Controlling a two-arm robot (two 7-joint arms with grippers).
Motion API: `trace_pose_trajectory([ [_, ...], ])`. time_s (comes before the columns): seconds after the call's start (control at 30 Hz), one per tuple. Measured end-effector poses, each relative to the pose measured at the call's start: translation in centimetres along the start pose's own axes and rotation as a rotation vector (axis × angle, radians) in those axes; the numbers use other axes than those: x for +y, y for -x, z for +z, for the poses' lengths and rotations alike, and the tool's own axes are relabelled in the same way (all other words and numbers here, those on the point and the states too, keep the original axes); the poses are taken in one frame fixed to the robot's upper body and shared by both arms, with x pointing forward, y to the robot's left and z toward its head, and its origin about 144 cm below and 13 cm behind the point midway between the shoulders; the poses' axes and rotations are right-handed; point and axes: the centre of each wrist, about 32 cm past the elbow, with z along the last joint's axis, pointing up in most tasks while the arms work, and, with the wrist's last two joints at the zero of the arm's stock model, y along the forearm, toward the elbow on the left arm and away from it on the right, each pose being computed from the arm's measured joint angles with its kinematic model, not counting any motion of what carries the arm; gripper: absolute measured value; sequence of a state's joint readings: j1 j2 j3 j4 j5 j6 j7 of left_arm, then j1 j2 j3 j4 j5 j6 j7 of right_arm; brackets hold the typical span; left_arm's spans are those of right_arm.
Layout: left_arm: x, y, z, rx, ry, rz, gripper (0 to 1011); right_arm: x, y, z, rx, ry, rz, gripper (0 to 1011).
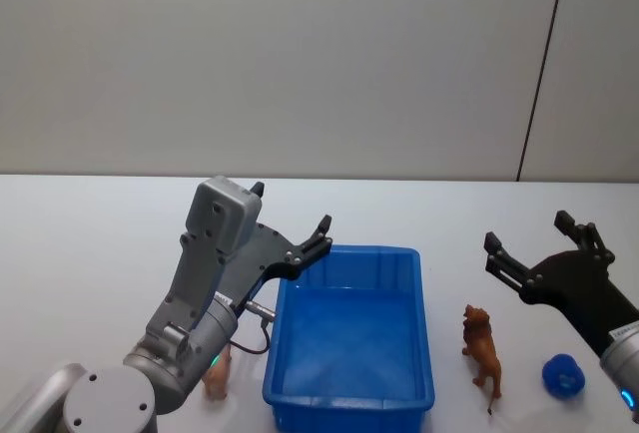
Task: Pick up the two dolls from the table and place them into the box.
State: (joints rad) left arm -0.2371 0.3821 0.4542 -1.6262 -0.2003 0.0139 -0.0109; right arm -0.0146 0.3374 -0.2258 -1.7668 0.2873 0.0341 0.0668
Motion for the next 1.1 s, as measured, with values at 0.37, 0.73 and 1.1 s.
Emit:
trace_pose_trajectory([
  [0.37,0.0,0.0,0.0,0.0,0.0,0.0,1001,0.0,0.0,0.0,0.0,0.0,0.0,1001],
  [0.73,0.0,0.0,0.0,0.0,0.0,0.0,1001,0.0,0.0,0.0,0.0,0.0,0.0,1001],
  [1.1,0.0,0.0,0.0,0.0,0.0,0.0,1001,0.0,0.0,0.0,0.0,0.0,0.0,1001],
])
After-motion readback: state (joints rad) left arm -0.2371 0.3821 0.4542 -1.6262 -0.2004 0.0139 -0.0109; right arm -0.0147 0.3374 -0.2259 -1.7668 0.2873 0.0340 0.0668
